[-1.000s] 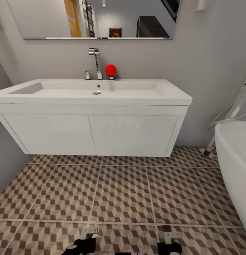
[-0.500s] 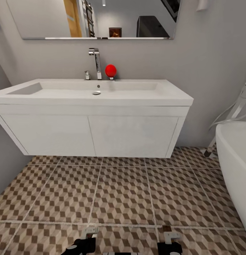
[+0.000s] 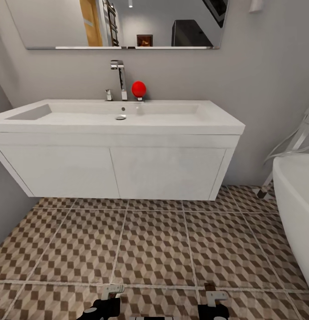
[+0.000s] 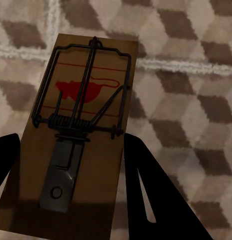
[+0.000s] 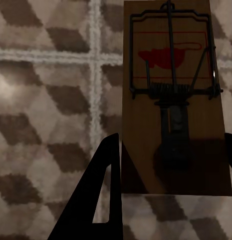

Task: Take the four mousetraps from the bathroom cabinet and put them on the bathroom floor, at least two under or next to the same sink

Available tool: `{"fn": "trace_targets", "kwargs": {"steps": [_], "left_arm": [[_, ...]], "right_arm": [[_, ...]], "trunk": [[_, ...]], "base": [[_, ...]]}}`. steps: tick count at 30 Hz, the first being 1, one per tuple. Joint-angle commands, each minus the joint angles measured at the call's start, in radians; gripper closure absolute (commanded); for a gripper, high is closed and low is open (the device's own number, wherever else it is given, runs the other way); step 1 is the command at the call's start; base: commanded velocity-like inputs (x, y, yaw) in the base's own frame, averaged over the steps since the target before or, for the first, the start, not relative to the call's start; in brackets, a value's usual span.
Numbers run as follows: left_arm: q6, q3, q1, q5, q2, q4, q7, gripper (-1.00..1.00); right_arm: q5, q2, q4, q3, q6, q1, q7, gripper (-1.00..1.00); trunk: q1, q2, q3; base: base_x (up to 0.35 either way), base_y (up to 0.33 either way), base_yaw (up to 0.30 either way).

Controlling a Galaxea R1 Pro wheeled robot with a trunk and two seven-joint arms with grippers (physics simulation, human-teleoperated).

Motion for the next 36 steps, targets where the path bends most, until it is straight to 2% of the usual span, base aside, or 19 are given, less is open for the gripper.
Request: {"fn": "trace_targets", "kwargs": {"steps": [1,36], "left_arm": [[-0.004,-0.009,-0.001,0.005,0.000,0.001,0.006,1.00],[-0.002,-0.015,-0.001,-0.005,-0.001,-0.001,0.006,1.00]], "right_arm": [[0.003,0.000,0.000,0.002,0.000,0.000,-0.004,1.00],[0.001,-0.001,0.000,-0.001,-0.001,0.000,-0.006,1.00]], "trunk": [[0.000,0.000,-0.001],[0.000,0.000,-0.001]], "base": [[0.003,0.000,0.000],[0.000,0.000,0.000]]}}
